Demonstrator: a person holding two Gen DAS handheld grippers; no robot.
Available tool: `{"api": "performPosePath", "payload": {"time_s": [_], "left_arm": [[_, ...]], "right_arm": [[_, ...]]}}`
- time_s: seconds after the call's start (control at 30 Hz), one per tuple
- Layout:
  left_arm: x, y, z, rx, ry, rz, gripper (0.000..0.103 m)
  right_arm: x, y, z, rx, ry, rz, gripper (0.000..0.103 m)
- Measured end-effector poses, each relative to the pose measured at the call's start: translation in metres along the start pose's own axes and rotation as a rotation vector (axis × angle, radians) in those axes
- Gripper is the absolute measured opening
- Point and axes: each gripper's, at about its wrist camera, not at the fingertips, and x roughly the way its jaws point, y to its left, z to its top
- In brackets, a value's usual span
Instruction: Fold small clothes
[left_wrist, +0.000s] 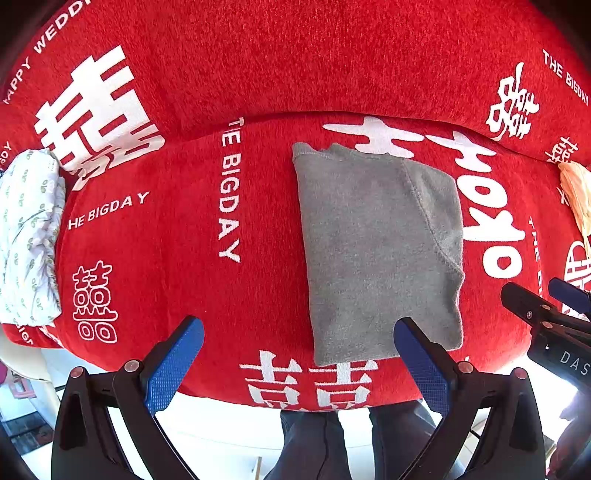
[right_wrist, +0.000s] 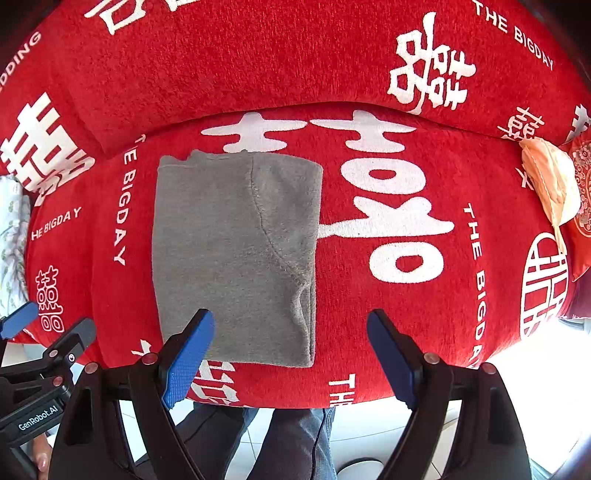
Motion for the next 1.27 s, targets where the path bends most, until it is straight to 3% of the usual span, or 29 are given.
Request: {"api": "performPosePath", "payload": {"time_s": [1.27], "left_arm": [[-0.0095, 0.0014, -0.0014, 0.013, -0.054, 0.036, 0.103]], "right_arm": [[0.0001, 0.002, -0.0005, 0.002, 0.002, -0.001, 0.087]]}}
